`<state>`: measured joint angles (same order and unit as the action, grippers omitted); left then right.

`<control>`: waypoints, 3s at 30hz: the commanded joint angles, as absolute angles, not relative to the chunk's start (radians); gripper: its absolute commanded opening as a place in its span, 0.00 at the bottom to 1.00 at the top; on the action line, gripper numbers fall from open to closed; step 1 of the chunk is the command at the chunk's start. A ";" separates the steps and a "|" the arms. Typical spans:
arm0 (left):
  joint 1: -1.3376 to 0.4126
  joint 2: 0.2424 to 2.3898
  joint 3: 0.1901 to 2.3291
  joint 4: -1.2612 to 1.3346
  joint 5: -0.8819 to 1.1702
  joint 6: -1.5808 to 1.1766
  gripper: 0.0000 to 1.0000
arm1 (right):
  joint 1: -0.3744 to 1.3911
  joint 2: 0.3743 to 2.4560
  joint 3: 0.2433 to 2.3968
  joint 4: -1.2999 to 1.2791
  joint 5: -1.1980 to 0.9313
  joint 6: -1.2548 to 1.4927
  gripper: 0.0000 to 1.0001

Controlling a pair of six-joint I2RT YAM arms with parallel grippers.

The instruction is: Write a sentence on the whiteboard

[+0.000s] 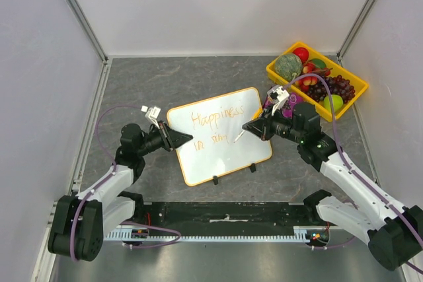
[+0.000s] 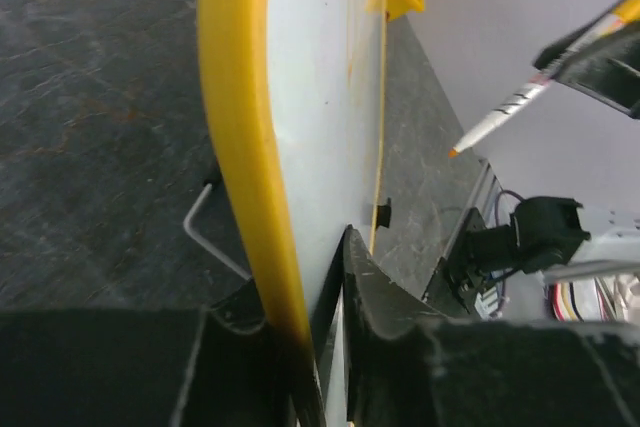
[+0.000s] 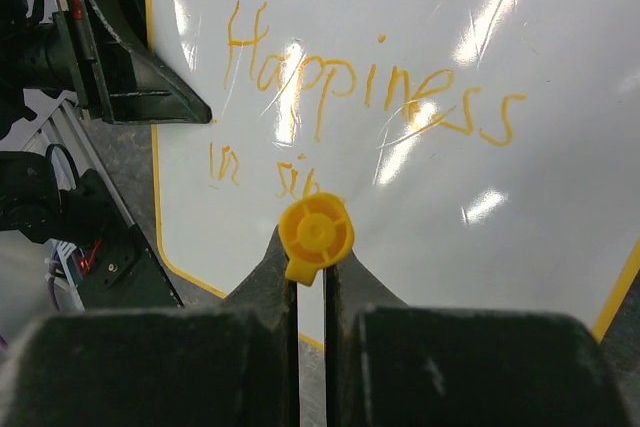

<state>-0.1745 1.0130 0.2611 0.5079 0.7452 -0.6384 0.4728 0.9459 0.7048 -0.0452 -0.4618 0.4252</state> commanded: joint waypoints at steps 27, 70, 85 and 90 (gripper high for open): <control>-0.178 1.017 0.193 0.598 0.816 -0.532 0.02 | 0.469 0.814 0.589 0.165 -0.331 0.400 0.00; -0.178 1.069 0.201 0.640 0.834 -0.548 0.02 | 0.672 0.962 0.506 0.339 0.003 0.396 0.00; -0.179 1.069 0.199 0.643 0.836 -0.548 0.02 | 0.669 0.940 0.471 0.265 0.003 0.387 0.00; -0.179 1.069 0.199 0.643 0.836 -0.548 0.02 | 0.672 0.922 0.454 0.235 -0.043 0.387 0.00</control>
